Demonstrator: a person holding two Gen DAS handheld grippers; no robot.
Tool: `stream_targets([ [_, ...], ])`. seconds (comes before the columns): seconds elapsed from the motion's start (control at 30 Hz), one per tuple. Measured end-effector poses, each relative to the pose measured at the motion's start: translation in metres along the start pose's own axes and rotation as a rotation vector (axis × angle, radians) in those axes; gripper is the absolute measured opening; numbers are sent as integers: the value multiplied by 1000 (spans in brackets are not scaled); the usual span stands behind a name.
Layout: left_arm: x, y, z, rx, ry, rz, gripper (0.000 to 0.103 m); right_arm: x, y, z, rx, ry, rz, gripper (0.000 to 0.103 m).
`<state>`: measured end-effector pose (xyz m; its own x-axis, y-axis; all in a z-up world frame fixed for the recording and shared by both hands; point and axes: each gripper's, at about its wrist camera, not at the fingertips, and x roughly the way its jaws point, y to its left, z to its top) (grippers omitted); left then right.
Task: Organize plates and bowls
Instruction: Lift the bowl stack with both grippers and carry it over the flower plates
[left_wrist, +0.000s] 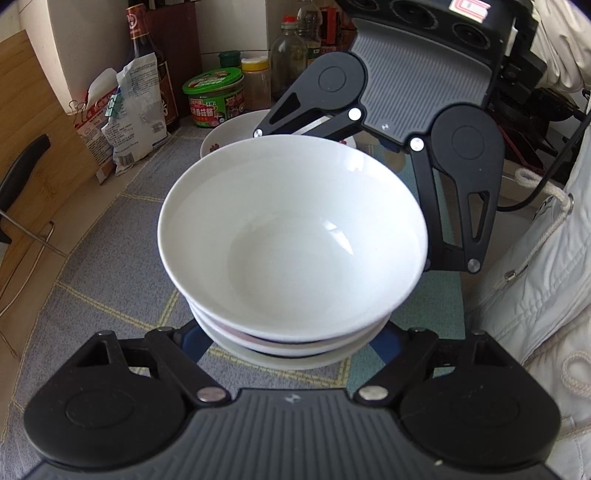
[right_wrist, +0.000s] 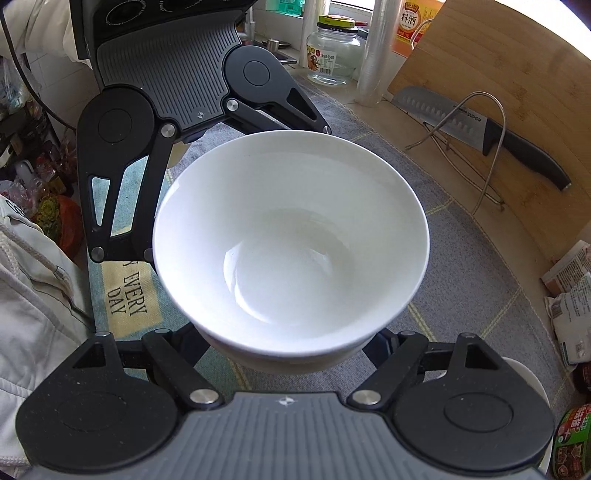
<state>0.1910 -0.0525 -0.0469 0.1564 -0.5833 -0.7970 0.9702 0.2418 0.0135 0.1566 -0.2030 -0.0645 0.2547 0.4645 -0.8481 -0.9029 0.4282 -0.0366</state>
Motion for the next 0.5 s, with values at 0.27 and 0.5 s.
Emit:
stream_targets([
  [0.27, 28, -11, 48, 25, -23, 12, 86, -33, -27, -36, -8, -3, -41, 87],
  [0.5, 55, -14, 87, 61, -42, 3, 86, -57, -55, -68, 13, -1, -74, 87],
])
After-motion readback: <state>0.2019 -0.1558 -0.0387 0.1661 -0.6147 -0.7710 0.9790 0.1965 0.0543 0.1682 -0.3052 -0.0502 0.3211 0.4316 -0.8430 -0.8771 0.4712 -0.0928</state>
